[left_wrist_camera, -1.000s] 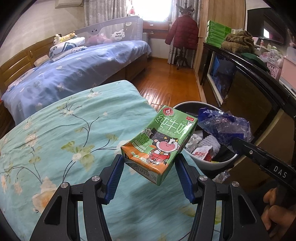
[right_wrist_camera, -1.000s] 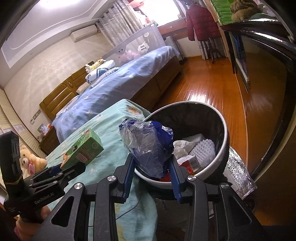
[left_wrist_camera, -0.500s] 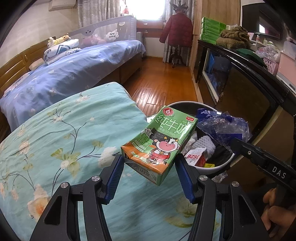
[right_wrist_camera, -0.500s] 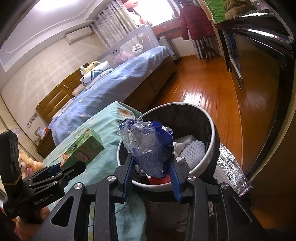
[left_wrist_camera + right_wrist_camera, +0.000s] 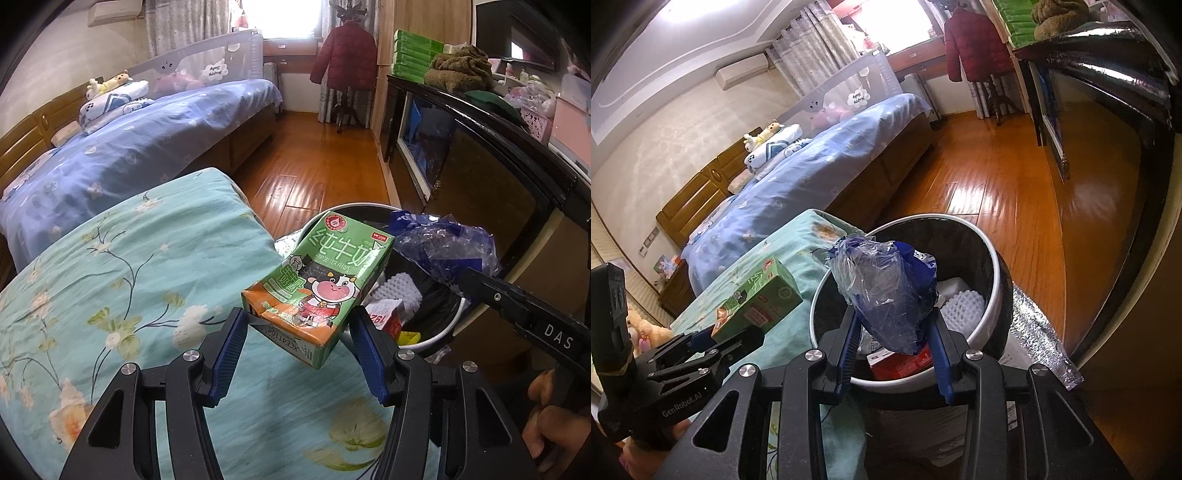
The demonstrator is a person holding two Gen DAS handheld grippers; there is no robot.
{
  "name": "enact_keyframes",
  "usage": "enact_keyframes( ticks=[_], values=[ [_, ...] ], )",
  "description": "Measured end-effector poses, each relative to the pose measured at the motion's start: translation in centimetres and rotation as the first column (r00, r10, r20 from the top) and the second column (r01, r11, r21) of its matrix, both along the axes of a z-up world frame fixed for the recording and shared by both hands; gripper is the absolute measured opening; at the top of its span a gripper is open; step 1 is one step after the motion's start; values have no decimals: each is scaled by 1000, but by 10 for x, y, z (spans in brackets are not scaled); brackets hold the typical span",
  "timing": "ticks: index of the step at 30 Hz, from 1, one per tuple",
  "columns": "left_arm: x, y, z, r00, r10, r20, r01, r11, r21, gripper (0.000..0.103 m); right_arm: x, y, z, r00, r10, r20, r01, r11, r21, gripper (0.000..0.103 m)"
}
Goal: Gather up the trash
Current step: 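Carry the green carton over the bin with left tool while right carries the blue bag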
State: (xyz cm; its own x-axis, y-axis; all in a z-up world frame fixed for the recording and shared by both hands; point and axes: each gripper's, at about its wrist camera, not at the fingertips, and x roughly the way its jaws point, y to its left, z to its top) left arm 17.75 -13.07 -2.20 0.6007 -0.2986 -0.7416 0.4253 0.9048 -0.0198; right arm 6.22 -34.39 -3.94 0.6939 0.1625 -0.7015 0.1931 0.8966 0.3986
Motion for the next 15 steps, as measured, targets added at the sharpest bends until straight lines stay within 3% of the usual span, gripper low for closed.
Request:
enact_keyframes(
  ticks=[15],
  values=[
    [7,-9,-2,1000,-12,-1,12,1000,11,56,11,-5,-3,1000,3,-28,-4,1000,-13,37]
  ],
)
